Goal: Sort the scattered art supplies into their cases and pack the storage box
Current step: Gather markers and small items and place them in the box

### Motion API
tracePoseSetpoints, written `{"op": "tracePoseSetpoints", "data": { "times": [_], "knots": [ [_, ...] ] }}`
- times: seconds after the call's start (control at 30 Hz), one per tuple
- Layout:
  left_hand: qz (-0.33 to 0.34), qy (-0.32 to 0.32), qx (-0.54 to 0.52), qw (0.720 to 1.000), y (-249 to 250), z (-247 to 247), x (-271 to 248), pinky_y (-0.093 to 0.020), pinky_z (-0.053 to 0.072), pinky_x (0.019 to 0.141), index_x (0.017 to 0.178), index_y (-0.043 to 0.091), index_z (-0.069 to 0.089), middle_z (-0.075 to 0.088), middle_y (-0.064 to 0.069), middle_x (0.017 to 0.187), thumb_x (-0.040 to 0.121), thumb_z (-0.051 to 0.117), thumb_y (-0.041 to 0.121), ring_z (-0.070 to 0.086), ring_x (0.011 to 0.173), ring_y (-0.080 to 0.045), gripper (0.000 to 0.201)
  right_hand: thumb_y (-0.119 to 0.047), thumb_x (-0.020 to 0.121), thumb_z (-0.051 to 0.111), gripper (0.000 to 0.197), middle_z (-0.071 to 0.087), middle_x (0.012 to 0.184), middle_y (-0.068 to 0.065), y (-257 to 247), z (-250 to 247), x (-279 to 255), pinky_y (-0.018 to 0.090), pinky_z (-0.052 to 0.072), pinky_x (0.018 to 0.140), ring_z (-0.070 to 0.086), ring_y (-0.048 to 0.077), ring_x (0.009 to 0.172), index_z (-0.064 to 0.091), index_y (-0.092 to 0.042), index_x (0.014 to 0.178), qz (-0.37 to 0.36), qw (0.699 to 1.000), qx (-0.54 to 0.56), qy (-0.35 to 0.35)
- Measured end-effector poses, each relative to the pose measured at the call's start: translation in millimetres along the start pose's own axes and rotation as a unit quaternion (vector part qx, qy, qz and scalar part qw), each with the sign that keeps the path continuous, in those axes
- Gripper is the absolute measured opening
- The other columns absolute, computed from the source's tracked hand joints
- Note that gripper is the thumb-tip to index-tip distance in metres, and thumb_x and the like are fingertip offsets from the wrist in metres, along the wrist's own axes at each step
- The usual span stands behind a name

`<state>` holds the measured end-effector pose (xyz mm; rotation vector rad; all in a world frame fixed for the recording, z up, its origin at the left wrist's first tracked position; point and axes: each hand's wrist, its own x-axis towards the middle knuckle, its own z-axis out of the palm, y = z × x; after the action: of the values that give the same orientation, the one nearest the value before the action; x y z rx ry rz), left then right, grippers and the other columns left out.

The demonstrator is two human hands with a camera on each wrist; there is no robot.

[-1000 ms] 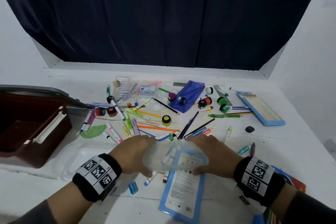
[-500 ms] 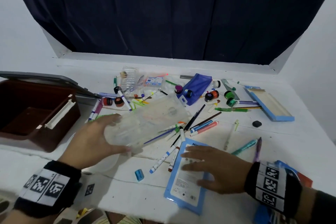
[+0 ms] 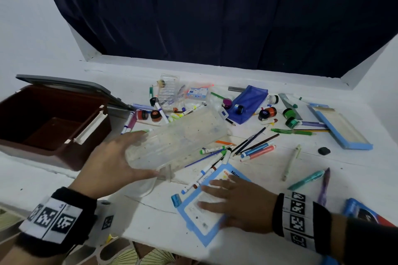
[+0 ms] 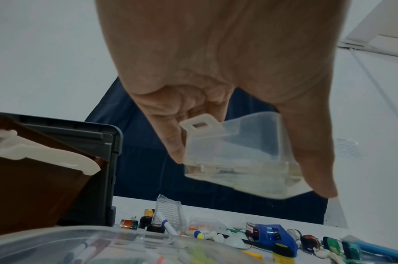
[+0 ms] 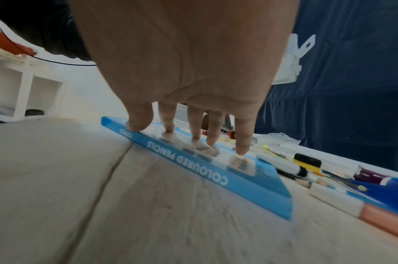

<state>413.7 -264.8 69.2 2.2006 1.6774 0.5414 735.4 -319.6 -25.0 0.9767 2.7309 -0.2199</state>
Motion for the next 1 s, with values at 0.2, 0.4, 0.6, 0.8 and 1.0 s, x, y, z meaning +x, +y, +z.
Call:
{"op": "tracePoseSetpoints", "data": {
  "times": [0.2,0.4,0.6,0.8,1.0],
  "knots": [
    [0.003,0.000,0.010,1.000,-2,-4,14,-0.033,0.051,0.095,0.129,0.035,0.060,0.066,0.019,0.120,0.041,0.067,0.088,0.062,0.107,-0.006,0.103,-0.067,0.090,0.024,0.069,0.026,0.160,0.009,0,-19,33,0.056,0.036,0.105,0.033,0.034,0.141,0.029,-0.032,0.150,0.094,0.995,-0.008,0.027],
    [0.026,0.013,-0.002,1.000,4,-6,30,-0.027,0.047,0.093,0.131,0.036,0.059,0.064,0.019,0.125,0.045,0.083,0.074,0.057,0.106,0.000,0.098,-0.070,0.087,0.029,0.067,0.064,0.127,0.008,34,-22,62,0.049,0.058,0.069,0.063,0.034,0.110,0.060,-0.029,0.130,0.200,0.979,0.005,0.032],
    [0.050,-0.004,-0.012,0.999,5,-2,36,-0.027,0.048,0.095,0.133,0.035,0.058,0.063,0.021,0.125,0.046,0.082,0.074,0.058,0.107,0.001,0.099,-0.058,0.098,0.039,0.061,0.041,0.153,0.002,67,-39,65,0.043,0.036,0.112,0.038,0.022,0.139,0.045,-0.020,0.145,0.275,0.946,0.153,0.077],
    [0.093,-0.071,-0.002,0.993,4,11,25,-0.027,0.048,0.097,0.132,0.036,0.059,0.062,0.024,0.125,0.046,0.073,0.085,0.059,0.112,0.002,0.100,0.002,0.096,0.046,0.021,0.062,0.084,0.005,74,-62,19,0.020,0.041,0.063,0.057,0.019,0.075,0.067,-0.002,0.095,0.379,0.783,0.360,0.336],
    [0.144,-0.134,0.024,0.980,8,36,-2,-0.022,0.046,0.098,0.135,0.039,0.054,0.056,0.028,0.129,0.049,0.073,0.081,0.057,0.117,0.001,0.097,-0.029,0.105,0.041,0.029,0.071,0.114,0.000,41,-60,-28,0.010,0.045,0.069,0.063,-0.004,0.087,0.068,-0.020,0.110,0.333,0.720,0.538,0.284]
  ]
}}
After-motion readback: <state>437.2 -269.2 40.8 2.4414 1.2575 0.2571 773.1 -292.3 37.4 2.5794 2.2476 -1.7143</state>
